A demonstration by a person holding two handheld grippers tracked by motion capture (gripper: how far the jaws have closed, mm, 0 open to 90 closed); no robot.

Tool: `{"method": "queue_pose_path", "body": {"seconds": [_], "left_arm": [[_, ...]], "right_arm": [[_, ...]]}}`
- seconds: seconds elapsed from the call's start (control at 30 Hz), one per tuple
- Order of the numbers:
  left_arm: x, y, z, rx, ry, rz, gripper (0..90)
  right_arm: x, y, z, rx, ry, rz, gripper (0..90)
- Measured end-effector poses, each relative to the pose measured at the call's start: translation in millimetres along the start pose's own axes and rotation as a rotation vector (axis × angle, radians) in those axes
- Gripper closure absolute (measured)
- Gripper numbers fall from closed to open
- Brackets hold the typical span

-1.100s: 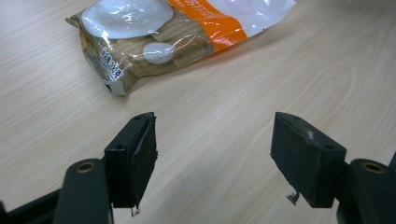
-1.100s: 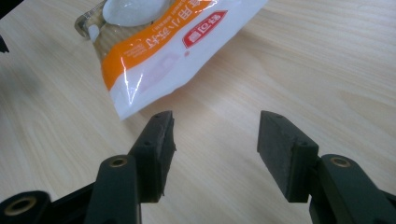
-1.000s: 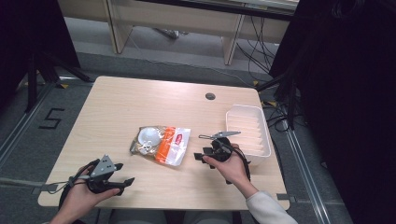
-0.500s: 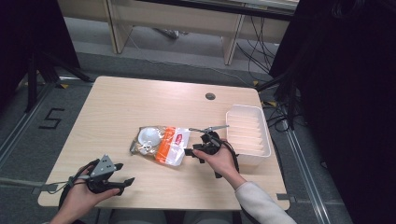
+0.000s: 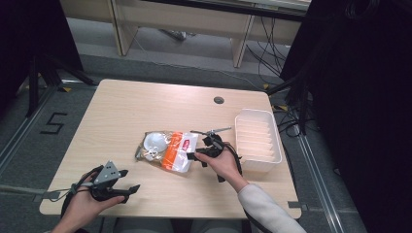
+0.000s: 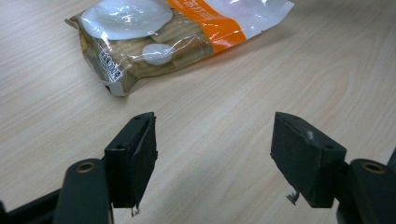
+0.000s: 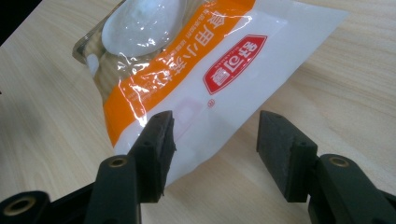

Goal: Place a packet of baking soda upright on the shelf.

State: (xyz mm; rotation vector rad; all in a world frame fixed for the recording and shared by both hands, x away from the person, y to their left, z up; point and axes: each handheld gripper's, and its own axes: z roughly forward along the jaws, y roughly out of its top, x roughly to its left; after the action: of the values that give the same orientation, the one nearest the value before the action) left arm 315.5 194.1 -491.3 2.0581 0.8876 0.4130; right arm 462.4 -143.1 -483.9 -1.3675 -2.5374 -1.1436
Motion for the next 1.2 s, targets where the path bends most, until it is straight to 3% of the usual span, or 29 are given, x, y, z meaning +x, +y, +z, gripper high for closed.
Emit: {"method": "queue_pose_path", "body": {"seconds": [0.07, 0.1, 0.17, 0.2, 0.23, 0.27, 0.3, 0.53, 0.9, 1.2], "left_arm": [[1.7, 0.4, -1.5, 0.022, -0.001, 0.026, 30.9], [1.3, 0.3, -1.3, 0.018, 0.0, 0.022, 30.9], [1.5, 0.3, -1.4, 0.019, 0.0, 0.023, 30.8], [0.0, 0.1, 0.0, -0.001, 0.0, 0.0, 30.8], [1.6, 0.4, -1.5, 0.021, -0.001, 0.024, 30.9], [1.6, 0.4, -1.5, 0.021, -0.001, 0.024, 30.9], [1.4, 0.4, -1.4, 0.019, 0.0, 0.024, 30.8], [1.5, 0.4, -1.4, 0.018, -0.001, 0.023, 30.8], [1.4, 0.4, -1.5, 0.016, -0.002, 0.021, 30.8], [1.0, 0.3, -1.1, 0.013, -0.001, 0.015, 30.8]], "right_arm": [[0.7, 0.4, 2.9, -0.001, 0.0, 0.006, 46.9], [2.4, 0.4, 4.3, -0.001, -0.003, 0.02, 46.9], [0.4, 0.9, 5.2, 0.003, 0.001, -0.004, 46.9], [0.9, 1.3, 7.7, 0.007, 0.002, -0.003, 46.9], [1.0, 1.4, 9.1, -0.004, -0.004, -0.005, 46.9], [3.0, 1.3, 8.9, 0.008, 0.003, 0.018, 46.9], [1.7, 2.2, 10.0, 0.011, 0.018, 0.006, 47.0], [0.8, 3.2, 13.9, 0.012, 0.004, 0.002, 48.0], [4.3, 5.9, 13.1, -0.012, 0.017, -0.052, 70.7], [6.6, 6.3, 16.6, -0.017, 0.037, -0.071, 83.4]]}}
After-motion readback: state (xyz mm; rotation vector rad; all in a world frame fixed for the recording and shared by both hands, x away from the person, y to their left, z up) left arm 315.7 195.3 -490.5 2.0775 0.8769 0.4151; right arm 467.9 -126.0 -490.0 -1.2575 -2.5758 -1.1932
